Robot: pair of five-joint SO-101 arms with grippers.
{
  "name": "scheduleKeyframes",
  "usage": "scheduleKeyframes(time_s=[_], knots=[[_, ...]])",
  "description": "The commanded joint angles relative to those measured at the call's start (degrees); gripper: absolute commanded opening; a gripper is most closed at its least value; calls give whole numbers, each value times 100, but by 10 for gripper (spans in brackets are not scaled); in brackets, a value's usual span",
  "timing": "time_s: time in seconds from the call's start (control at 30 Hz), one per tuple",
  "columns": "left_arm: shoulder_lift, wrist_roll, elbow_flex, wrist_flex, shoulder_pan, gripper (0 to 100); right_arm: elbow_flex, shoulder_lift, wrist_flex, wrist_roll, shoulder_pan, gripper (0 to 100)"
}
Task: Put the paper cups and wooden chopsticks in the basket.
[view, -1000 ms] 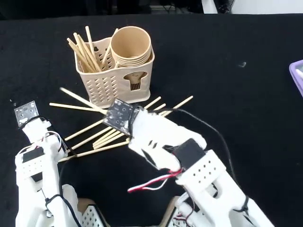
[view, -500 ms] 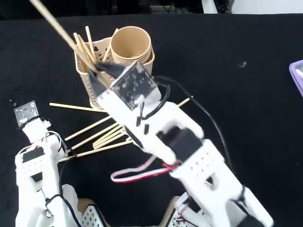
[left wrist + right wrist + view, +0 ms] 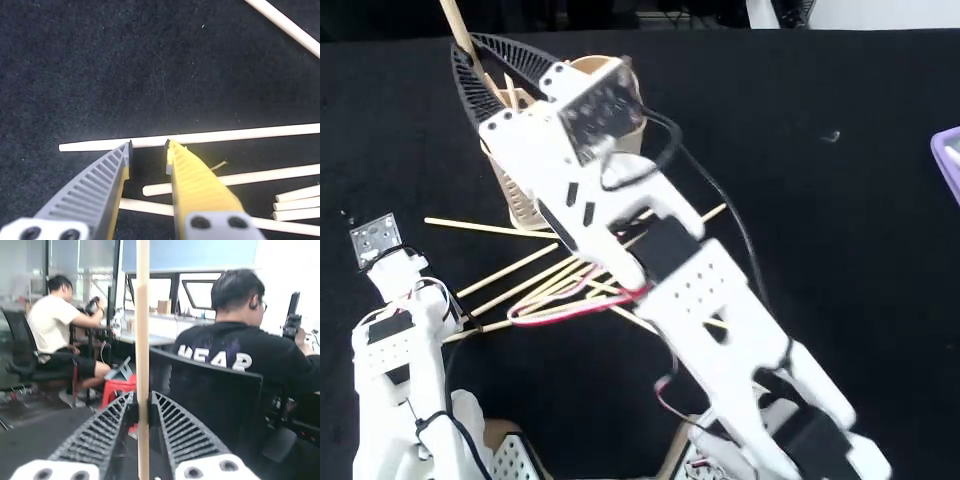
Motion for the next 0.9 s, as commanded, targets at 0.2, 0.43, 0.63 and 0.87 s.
scheduleKeyframes(time_s=[0.2,0.43,0.63,0.87], knots=[[-62,26,-92,-70,-22,134,-180,593,-114,-97,501,11],[-62,26,-92,-70,-22,134,391,681,-70,-62,422,11],[-62,26,-92,-70,-22,134,602,479,360,-44,325,100],[-62,26,-92,-70,-22,134,418,-277,1574,-53,343,250]])
